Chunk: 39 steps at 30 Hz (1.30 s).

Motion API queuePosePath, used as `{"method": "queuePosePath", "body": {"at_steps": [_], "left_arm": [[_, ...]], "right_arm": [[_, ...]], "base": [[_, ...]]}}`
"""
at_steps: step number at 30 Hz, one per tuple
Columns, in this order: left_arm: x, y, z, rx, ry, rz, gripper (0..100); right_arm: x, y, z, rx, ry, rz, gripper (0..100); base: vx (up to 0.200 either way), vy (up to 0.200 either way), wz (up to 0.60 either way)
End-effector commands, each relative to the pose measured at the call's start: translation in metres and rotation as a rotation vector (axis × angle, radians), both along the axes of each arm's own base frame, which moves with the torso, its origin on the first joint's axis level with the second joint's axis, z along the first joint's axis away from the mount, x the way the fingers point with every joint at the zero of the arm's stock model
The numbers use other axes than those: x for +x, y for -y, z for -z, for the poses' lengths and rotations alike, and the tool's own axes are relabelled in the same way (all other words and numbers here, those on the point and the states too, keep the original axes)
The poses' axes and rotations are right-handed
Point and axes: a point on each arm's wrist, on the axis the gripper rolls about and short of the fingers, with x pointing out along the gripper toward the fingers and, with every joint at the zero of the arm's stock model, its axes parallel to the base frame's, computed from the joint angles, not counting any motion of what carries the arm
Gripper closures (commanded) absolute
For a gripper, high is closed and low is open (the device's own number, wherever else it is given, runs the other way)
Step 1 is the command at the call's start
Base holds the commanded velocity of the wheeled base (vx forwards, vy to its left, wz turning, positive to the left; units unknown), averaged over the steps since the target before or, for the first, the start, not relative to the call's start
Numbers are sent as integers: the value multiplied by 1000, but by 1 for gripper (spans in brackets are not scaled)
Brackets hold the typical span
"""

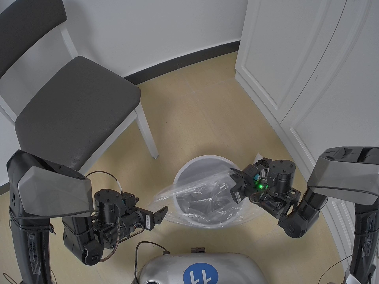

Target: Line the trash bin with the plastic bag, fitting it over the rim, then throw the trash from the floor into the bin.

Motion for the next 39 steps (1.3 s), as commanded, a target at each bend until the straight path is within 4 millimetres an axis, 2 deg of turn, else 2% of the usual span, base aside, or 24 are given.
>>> {"method": "queuePosePath", "body": {"at_steps": [1, 3, 4, 13, 24, 31, 35, 36, 39], "left_arm": [[8, 3, -6, -21, 41, -20, 0], [10, 4, -7, -22, 49, -27, 0], [15, 6, -9, -26, 72, -52, 0], [35, 15, -19, -73, 158, -160, 0], [46, 20, -24, -97, 198, -202, 0], [47, 23, -23, -97, 207, -216, 0], [47, 23, -24, -98, 208, -215, 0], [47, 23, -24, -98, 208, -215, 0], [46, 27, -24, -101, 212, -205, 0]], "right_arm": [[16, -17, 7, 67, 27, 48, 100], [18, -19, 7, 80, 30, 55, 100], [28, -25, 6, 130, 60, 72, 100], [71, -49, 13, 304, 155, 167, 100], [94, -64, 22, 435, 188, 157, 100], [107, -71, 16, 515, 243, 185, 100], [108, -73, 13, 527, 254, 183, 100], [108, -73, 13, 527, 254, 183, 0], [103, -72, 7, 543, 267, 176, 0]], "base": [[0, 0, 0], [0, 0, 0], [0, 0, 0], [0, 0, 0], [0, 0, 0], [0, 0, 0], [0, 0, 0], [0, 0, 0], [0, 0, 0]]}}
